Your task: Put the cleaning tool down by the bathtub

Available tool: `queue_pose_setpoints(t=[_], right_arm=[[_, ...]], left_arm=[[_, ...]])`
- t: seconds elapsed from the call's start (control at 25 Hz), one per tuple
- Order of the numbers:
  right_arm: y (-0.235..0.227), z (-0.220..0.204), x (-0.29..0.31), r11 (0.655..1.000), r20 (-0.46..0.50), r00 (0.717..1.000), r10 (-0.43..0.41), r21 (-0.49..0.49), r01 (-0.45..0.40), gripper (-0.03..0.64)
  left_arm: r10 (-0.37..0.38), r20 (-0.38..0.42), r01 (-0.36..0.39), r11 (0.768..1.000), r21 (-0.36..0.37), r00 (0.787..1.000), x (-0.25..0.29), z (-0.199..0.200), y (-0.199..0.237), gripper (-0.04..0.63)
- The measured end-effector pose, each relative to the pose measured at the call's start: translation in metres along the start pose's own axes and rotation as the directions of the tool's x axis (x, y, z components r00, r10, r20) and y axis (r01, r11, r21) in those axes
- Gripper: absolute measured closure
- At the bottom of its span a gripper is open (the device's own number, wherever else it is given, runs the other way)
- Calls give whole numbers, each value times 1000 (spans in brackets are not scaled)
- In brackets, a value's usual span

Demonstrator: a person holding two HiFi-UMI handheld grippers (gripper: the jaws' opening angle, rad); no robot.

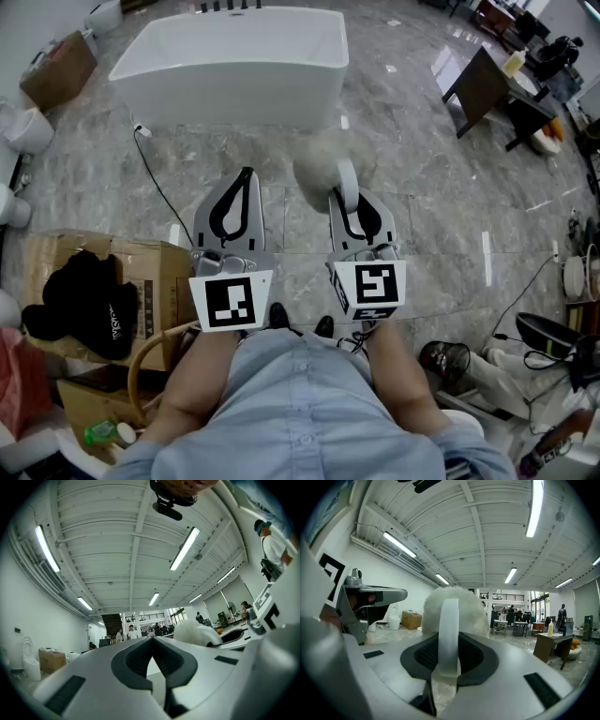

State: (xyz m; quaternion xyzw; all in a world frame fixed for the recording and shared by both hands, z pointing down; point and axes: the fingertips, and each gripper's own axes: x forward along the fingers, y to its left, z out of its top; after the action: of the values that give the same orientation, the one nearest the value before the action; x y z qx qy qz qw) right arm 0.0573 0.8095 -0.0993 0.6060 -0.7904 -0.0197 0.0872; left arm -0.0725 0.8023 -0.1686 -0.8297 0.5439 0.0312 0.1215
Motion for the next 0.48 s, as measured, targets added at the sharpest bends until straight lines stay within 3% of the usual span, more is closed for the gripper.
queue_pose_setpoints(t=[0.48], right_arm=[[4, -4, 40, 1000, -9, 1000, -28, 6, 28, 522]], left_arm=[[-8, 0, 8, 1000, 11, 1000, 24, -21, 33, 580]])
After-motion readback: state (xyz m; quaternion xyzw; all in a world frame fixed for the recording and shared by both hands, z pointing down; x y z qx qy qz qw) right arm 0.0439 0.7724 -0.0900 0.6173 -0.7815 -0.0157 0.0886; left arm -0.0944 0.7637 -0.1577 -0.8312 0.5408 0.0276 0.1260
